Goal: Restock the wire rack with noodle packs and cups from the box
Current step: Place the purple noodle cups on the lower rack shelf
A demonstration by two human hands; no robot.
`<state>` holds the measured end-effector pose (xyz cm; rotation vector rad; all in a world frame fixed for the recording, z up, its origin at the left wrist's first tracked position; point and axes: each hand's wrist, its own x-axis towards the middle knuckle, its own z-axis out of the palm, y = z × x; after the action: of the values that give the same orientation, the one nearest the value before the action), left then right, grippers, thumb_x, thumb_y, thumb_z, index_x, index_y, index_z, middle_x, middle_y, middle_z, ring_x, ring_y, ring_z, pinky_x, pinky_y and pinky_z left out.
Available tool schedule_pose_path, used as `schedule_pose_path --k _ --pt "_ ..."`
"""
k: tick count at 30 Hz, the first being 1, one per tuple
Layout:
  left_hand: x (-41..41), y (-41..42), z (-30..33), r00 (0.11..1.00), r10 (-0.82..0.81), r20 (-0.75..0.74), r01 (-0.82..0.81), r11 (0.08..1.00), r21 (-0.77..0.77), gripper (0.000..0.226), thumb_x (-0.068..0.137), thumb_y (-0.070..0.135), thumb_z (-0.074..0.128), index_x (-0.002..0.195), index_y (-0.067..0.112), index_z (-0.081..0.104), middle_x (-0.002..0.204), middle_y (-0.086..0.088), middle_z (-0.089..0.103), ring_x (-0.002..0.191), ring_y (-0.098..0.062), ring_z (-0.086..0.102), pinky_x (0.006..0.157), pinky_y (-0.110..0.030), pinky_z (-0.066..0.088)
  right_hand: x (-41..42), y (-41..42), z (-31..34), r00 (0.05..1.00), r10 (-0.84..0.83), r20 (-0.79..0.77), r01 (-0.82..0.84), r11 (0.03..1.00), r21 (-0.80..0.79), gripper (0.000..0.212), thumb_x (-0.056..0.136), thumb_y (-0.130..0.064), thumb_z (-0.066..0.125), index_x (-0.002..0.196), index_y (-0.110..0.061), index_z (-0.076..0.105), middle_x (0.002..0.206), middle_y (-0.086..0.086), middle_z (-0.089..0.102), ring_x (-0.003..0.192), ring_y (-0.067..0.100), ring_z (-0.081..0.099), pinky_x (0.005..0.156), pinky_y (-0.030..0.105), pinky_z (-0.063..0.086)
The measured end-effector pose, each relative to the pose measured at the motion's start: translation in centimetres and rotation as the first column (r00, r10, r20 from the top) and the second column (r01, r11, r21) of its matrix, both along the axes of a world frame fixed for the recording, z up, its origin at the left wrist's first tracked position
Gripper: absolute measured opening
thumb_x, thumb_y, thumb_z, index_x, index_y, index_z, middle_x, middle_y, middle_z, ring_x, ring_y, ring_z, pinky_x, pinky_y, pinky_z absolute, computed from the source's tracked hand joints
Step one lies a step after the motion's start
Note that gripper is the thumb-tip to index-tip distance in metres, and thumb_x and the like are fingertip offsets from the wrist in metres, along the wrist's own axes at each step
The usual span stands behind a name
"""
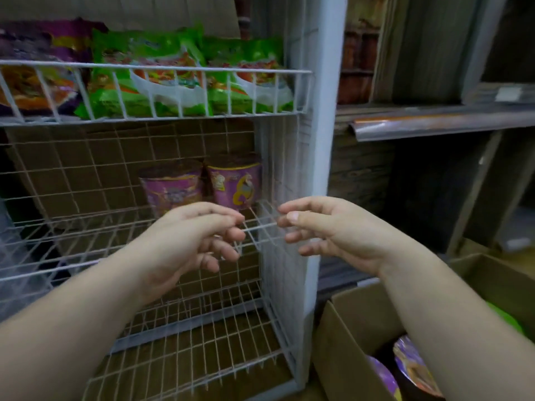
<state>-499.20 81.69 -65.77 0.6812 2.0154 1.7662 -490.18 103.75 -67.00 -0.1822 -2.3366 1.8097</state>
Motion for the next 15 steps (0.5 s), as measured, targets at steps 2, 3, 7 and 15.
schedule_pose_path --k 2,3,7,15 --pt "1.7 1.9 -1.3 0.998 -0.044 0.043 0.046 0.998 -0.034 0.018 0.096 0.011 0.056 0.105 0.009 0.070 0.089 -0.014 0.073 0.070 -0.025 0.066 0.056 -0.031 0.045 2.2 1.7 -1.0 0.999 0.011 0.044 -0.011 1.000 0.010 0.021 0.091 -0.029 0.067 0.112 -0.026 0.070 0.109 -0.002 0.074 0.093 0.016 0.072 0.079 0.033 0.057" --pt "2.4 2.8 -2.0 0.996 -0.062 0.068 0.065 0.997 -0.043 0.017 0.096 0.011 0.056 0.105 0.008 0.070 0.090 -0.014 0.072 0.070 -0.025 0.065 0.057 -0.031 0.044 3.2 2.6 -1.4 0.997 0.019 0.078 -0.019 1.000 -0.001 0.026 0.089 -0.030 0.068 0.113 -0.023 0.069 0.109 0.001 0.074 0.090 0.017 0.071 0.077 0.033 0.056" --pt "5.4 6.3 -5.3 0.984 -0.110 0.140 0.124 0.988 -0.091 0.016 0.096 0.014 0.057 0.105 0.011 0.070 0.093 -0.013 0.073 0.075 -0.026 0.068 0.061 -0.034 0.048 6.9 7.3 -4.6 0.960 -0.023 0.279 0.034 0.999 -0.033 0.027 0.096 -0.027 0.059 0.118 -0.013 0.065 0.107 0.009 0.073 0.082 0.017 0.070 0.074 0.031 0.053" --pt "9.4 9.8 -10.1 0.956 -0.194 0.219 0.222 0.968 -0.113 0.018 0.097 0.015 0.057 0.110 0.011 0.069 0.098 -0.013 0.074 0.077 -0.024 0.071 0.065 -0.034 0.053 8.8 12.5 -14.1 0.683 -0.218 0.697 0.153 0.976 0.156 0.023 0.098 -0.031 0.058 0.114 -0.016 0.061 0.101 0.004 0.070 0.092 0.021 0.067 0.086 0.037 0.052"
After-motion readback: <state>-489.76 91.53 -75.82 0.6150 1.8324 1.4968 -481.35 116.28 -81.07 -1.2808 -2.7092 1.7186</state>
